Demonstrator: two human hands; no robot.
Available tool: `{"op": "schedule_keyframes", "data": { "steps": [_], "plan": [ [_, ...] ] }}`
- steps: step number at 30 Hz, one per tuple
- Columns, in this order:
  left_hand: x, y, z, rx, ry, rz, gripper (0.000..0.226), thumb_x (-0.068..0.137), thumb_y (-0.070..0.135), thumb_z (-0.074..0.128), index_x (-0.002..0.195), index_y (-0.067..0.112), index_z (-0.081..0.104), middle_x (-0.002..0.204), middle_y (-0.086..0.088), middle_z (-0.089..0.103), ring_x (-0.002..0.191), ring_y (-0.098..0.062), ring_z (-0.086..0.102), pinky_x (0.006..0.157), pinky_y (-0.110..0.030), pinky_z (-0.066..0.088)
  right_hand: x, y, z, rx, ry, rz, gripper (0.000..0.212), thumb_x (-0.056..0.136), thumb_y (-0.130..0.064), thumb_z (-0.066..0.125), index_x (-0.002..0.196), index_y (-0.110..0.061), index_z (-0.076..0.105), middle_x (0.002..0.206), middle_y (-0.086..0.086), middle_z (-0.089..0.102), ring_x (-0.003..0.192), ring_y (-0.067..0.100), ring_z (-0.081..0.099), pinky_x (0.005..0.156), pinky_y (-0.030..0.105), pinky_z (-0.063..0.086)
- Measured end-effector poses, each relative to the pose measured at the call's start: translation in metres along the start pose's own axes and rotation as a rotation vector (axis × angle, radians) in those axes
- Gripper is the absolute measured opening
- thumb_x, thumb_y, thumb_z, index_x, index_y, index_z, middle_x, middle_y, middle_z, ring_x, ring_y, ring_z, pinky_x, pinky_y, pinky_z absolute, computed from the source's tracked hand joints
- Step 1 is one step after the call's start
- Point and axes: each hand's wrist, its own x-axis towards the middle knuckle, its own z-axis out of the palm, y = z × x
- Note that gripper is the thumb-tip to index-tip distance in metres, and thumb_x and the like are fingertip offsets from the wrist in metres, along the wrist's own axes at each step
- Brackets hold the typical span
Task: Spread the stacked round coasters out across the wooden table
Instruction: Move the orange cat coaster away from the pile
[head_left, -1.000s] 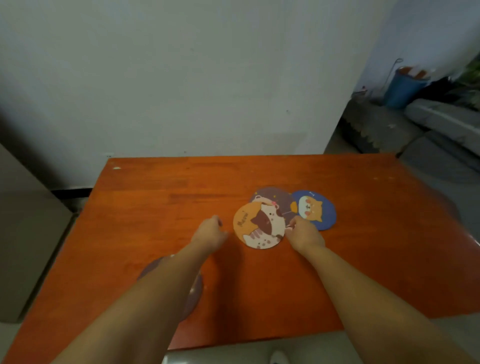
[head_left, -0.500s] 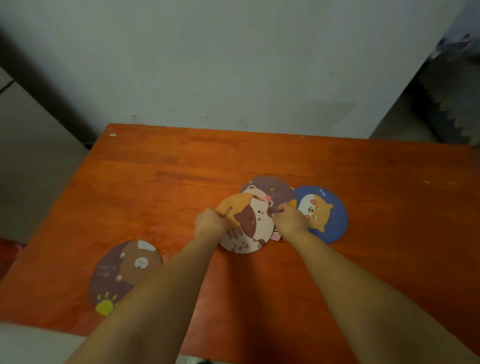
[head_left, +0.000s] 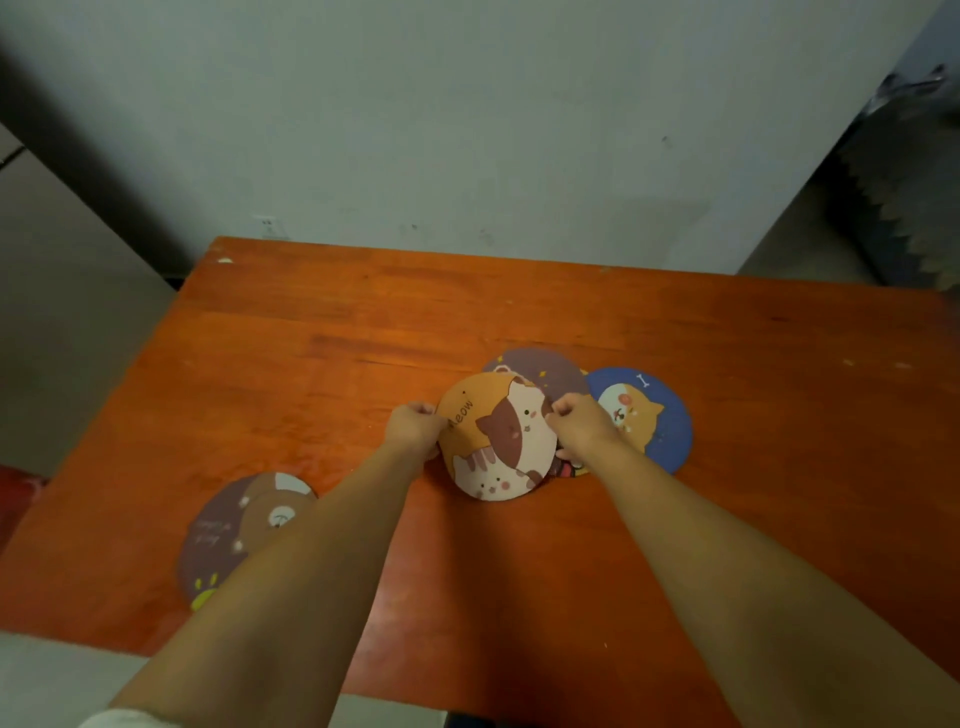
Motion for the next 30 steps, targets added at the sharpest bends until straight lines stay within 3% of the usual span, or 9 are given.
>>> {"op": "schedule_keyframes", "data": {
  "steps": [2,5,7,9,11,14,18,23,30],
  "plan": [
    [-0.008,0.007,0.002,-0.045,-0.079,0.033,0.037,0.091,-0.001,0.052,0.060,0.016,0.039,0.065,-0.008,0.047,0.057,-0.020,0.043,0.043,-0.026,0.037,-0.011,0.002,-0.014,0.023,0.043,0.017,0.015,0.098,-0.017,0.046,0.104,-0.007,0.058,0.084,0.012,0.051,0.086,0.035,0.058,0.091,0.056,0.054],
    [-0.022,0.020,0.014,-0.042,-0.201,0.089,0.033,0.092,0.002,0.054,0.063,0.015,0.043,0.074,-0.010,0.052,0.065,-0.023,0.048,0.047,-0.026,0.040,-0.024,0.017,-0.037,0.050,0.131,0.038,0.032,0.098,-0.013,0.047,0.126,0.000,0.056,0.126,0.029,0.056,0.113,0.045,0.057,0.095,0.057,0.051],
    [-0.033,0.026,0.029,-0.016,-0.264,0.114,0.033,0.092,0.002,0.055,0.063,0.015,0.043,0.083,-0.012,0.052,0.076,-0.027,0.048,0.054,-0.032,0.041,-0.038,0.032,-0.052,0.093,0.187,0.050,0.036,0.098,-0.009,0.046,0.132,-0.009,0.055,0.135,0.021,0.055,0.115,0.043,0.057,0.094,0.054,0.053],
    [-0.047,0.029,0.050,0.032,-0.312,0.136,0.034,0.092,0.002,0.056,0.063,0.015,0.042,0.083,-0.013,0.052,0.075,-0.027,0.050,0.049,-0.028,0.046,-0.051,0.053,-0.066,0.128,0.253,0.076,0.030,0.096,-0.010,0.046,0.122,-0.015,0.061,0.131,0.016,0.058,0.111,0.039,0.060,0.090,0.048,0.057],
    [-0.063,0.026,0.073,0.071,-0.362,0.150,0.034,0.092,0.002,0.055,0.063,0.014,0.042,0.080,-0.012,0.053,0.067,-0.023,0.052,0.048,-0.028,0.047,-0.064,0.078,-0.078,0.161,0.306,0.123,0.020,0.096,-0.011,0.048,0.110,-0.007,0.061,0.124,0.018,0.062,0.108,0.037,0.062,0.090,0.048,0.057],
    [-0.086,0.017,0.104,0.121,-0.434,0.139,0.034,0.093,0.002,0.055,0.063,0.013,0.042,0.085,-0.013,0.053,0.074,-0.025,0.052,0.062,-0.033,0.047,-0.082,0.118,-0.096,0.185,0.341,0.167,0.011,0.095,-0.012,0.049,0.099,-0.008,0.058,0.120,0.020,0.064,0.096,0.031,0.061,0.091,0.049,0.057],
    [-0.115,0.000,0.143,0.158,-0.484,0.105,0.033,0.094,0.003,0.054,0.065,0.012,0.042,0.084,-0.013,0.051,0.080,-0.029,0.049,0.076,-0.037,0.045,-0.097,0.167,-0.118,0.186,0.331,0.212,0.020,0.095,-0.011,0.049,0.111,-0.007,0.060,0.121,0.017,0.063,0.099,0.029,0.060,0.086,0.042,0.057],
    [-0.150,-0.030,0.185,0.128,-0.445,0.022,0.036,0.093,0.001,0.055,0.062,0.013,0.041,0.074,-0.008,0.049,0.067,-0.020,0.049,0.064,-0.035,0.046,-0.107,0.217,-0.141,0.177,0.280,0.208,0.018,0.096,-0.010,0.049,0.109,-0.005,0.060,0.121,0.016,0.063,0.109,0.032,0.061,0.083,0.038,0.057],
    [-0.173,-0.070,0.218,0.155,-0.292,0.025,0.033,0.092,0.004,0.057,0.064,0.014,0.042,0.076,-0.009,0.051,0.082,-0.029,0.050,0.074,-0.035,0.045,-0.109,0.265,-0.146,0.092,0.183,0.155,0.006,0.096,-0.014,0.051,0.093,-0.011,0.056,0.113,0.014,0.065,0.090,0.022,0.060,0.059,0.028,0.055]
  ]
}}
